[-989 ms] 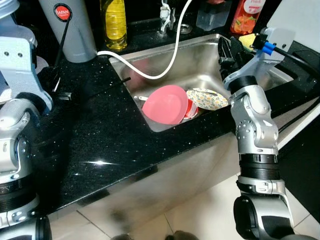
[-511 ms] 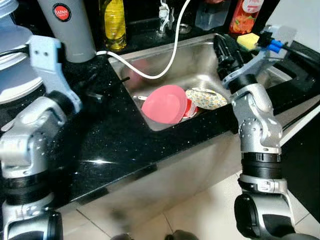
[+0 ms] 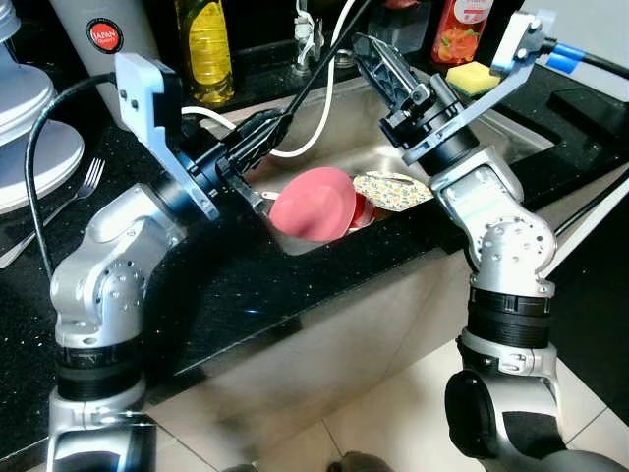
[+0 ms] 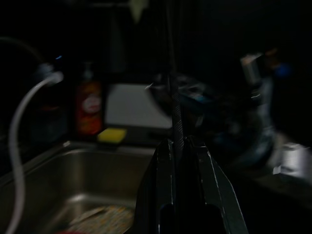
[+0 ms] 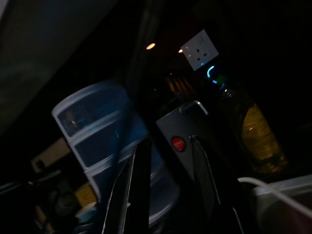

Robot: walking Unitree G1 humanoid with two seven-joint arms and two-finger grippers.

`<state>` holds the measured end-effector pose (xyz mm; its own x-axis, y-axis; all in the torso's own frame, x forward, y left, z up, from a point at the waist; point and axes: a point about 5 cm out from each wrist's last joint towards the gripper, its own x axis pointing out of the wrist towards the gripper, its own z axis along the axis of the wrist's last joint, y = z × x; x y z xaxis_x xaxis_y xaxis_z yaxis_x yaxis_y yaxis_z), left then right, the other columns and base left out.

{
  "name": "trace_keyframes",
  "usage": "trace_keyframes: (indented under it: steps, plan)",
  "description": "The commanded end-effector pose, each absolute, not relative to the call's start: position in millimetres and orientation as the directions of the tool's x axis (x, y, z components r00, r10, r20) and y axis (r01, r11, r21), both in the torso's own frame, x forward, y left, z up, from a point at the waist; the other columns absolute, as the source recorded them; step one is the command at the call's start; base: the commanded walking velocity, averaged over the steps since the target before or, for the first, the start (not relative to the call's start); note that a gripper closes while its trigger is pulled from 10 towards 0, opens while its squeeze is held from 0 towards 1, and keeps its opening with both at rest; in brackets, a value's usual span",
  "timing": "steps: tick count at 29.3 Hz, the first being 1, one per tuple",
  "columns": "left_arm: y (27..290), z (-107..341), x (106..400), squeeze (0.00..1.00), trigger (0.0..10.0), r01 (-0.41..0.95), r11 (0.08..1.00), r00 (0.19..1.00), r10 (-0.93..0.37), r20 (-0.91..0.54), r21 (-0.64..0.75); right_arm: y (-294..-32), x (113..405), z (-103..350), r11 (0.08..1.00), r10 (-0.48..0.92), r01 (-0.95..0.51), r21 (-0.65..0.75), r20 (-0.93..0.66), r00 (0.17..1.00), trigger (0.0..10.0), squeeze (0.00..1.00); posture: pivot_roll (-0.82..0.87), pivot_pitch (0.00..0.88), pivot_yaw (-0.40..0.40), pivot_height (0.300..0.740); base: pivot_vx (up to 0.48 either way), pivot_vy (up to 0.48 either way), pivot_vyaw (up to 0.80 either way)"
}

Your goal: Kitchen organization

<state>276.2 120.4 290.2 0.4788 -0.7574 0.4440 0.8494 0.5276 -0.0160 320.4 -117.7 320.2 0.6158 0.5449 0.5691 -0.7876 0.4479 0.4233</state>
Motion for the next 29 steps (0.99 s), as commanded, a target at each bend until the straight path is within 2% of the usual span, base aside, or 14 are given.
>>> trace_keyframes:
  steps: [1, 5, 7, 12, 16, 17, 18, 24, 29]
  plan:
    - [117.9, 289.1, 272.0, 0.00, 10.0, 0.860, 0.510, 0.459, -0.761, 0.459, -0.016, -118.7, 320.3, 321.3, 0.418, 0.540, -0.787, 0.453, 0.573, 0.617, 10.0, 0.00, -0.11, 0.000, 0.036, 0.740, 0.000, 0.000, 0.00]
    - [118.3, 286.9, 271.9, 0.00, 10.0, 0.860, 0.510, 0.462, -0.762, 0.454, -0.019, -117.7, 320.1, 321.4, 0.403, 0.542, -0.788, 0.466, 0.572, 0.616, 10.0, 0.00, -0.10, 0.000, 0.035, 0.740, 0.000, 0.000, 0.00]
    - [116.8, 281.6, 272.4, 0.00, 10.0, 0.861, 0.508, 0.465, -0.769, 0.437, -0.022, -113.2, 318.8, 321.9, 0.347, 0.562, -0.801, 0.489, 0.575, 0.594, 10.0, 0.00, -0.10, 0.000, 0.037, 0.740, 0.000, 0.000, 0.00]
    - [117.3, 281.6, 273.2, 0.00, 10.0, 0.856, 0.517, 0.474, -0.763, 0.440, -0.025, -112.3, 316.9, 322.5, 0.308, 0.570, -0.811, 0.497, 0.587, 0.575, 10.0, 0.00, -0.09, 0.000, 0.033, 0.740, 0.000, 0.000, 0.00]
    - [123.0, 287.1, 277.7, 0.00, 10.0, 0.831, 0.552, 0.511, -0.711, 0.483, -0.068, -112.4, 308.8, 320.7, 0.214, 0.588, -0.831, 0.513, 0.612, 0.529, 10.0, 0.00, -0.10, 0.000, 0.030, 0.740, 0.000, 0.000, 0.00]
    - [123.0, 287.1, 277.7, 0.00, 10.0, 0.831, 0.552, 0.511, -0.711, 0.483, -0.068, -112.4, 308.8, 320.7, 0.214, 0.588, -0.831, 0.513, 0.612, 0.529, 10.0, 0.00, -0.10, 0.000, 0.030, 0.740, 0.000, 0.000, 0.00]
    - [127.1, 290.5, 282.0, 0.00, 10.0, 0.806, 0.585, 0.542, -0.669, 0.508, -0.090, -111.0, 304.7, 318.8, 0.188, 0.601, -0.836, 0.515, 0.613, 0.513, 10.0, 0.00, -0.10, 0.000, 0.029, 0.740, 0.000, 0.000, 0.00]
    - [132.2, 290.1, 286.3, 0.00, 10.0, 0.782, 0.615, 0.577, -0.649, 0.496, -0.104, -110.1, 302.4, 315.0, 0.168, 0.606, -0.829, 0.533, 0.608, 0.513, 10.0, 0.00, -0.10, 0.004, 0.030, 0.740, 0.000, 0.000, 0.00]
    - [126.2, 283.8, 284.0, 0.00, 10.0, 0.794, 0.600, 0.570, -0.676, 0.466, -0.100, -106.7, 300.9, 315.0, 0.144, 0.609, -0.830, 0.539, 0.613, 0.504, 10.0, 0.00, -0.10, 0.007, 0.031, 0.740, 0.000, 0.000, 0.00]
